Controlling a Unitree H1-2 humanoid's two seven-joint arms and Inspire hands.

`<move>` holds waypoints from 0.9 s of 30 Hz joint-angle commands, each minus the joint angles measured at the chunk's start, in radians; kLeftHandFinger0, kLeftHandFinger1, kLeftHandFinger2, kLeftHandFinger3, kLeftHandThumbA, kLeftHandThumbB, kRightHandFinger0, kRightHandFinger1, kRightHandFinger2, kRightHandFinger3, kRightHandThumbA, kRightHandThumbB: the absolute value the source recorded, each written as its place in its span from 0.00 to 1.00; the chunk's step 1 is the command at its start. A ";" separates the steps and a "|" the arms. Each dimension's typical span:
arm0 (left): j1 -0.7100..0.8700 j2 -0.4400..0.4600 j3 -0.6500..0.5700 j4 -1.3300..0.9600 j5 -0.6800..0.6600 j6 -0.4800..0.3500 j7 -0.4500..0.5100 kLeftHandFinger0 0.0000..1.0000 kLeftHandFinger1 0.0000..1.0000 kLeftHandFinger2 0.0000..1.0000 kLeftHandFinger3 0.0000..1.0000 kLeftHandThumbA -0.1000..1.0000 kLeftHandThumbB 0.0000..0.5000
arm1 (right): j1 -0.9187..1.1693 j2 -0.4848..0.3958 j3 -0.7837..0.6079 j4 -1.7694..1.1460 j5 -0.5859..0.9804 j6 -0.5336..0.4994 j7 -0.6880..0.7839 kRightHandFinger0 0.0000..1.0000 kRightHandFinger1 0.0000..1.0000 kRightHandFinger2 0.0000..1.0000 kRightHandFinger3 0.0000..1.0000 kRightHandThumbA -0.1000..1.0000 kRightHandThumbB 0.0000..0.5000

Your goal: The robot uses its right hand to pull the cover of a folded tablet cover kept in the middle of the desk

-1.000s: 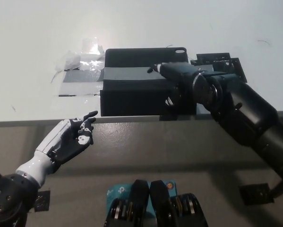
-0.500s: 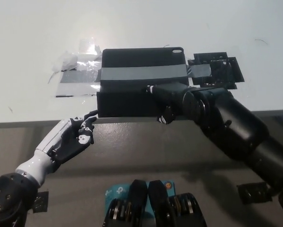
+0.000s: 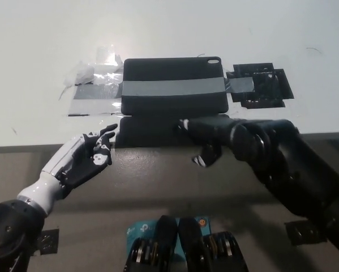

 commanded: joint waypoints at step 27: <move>-0.030 0.021 0.006 -0.022 -0.005 0.006 -0.015 1.00 1.00 1.00 1.00 0.61 0.39 | 0.438 0.167 -0.956 -0.381 0.337 -0.197 -0.164 1.00 1.00 1.00 1.00 0.46 0.59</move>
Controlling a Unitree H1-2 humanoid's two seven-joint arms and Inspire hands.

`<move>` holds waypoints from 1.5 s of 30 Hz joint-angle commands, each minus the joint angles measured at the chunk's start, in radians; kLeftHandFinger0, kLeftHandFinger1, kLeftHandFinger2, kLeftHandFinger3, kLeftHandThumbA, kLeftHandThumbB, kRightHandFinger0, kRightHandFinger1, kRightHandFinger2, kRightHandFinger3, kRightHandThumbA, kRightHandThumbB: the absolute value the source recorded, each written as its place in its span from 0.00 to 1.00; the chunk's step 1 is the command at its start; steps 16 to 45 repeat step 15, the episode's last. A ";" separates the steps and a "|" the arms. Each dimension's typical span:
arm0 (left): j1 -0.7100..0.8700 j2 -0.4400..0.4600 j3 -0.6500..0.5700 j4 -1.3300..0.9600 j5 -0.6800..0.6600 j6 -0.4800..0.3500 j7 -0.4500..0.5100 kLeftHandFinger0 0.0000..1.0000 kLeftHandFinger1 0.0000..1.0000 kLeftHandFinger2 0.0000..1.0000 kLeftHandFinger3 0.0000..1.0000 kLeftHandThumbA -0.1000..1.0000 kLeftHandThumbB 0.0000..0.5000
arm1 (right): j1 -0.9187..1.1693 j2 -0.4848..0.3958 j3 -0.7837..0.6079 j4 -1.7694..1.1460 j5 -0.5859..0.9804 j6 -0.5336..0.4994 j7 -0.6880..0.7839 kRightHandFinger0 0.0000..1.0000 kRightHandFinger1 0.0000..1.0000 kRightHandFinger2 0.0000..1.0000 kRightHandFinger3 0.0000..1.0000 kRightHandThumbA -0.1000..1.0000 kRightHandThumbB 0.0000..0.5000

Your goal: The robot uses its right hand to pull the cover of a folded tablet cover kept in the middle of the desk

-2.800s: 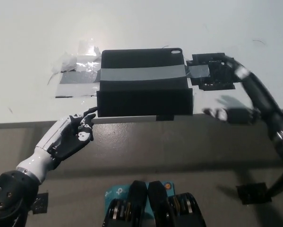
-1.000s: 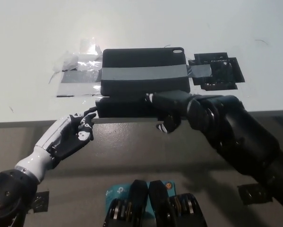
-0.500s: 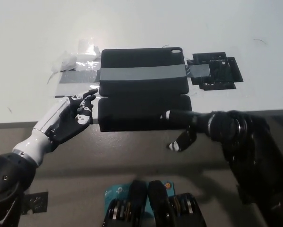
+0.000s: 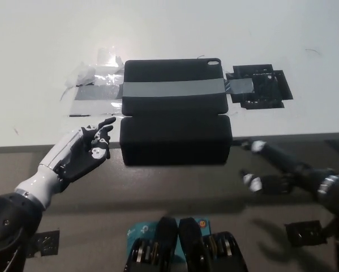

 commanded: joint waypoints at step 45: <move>0.008 0.005 0.011 -0.020 -0.018 -0.007 -0.016 1.00 1.00 1.00 1.00 0.64 0.45 | 0.055 0.099 -0.311 0.121 0.438 -0.233 -0.422 1.00 1.00 1.00 1.00 0.67 0.67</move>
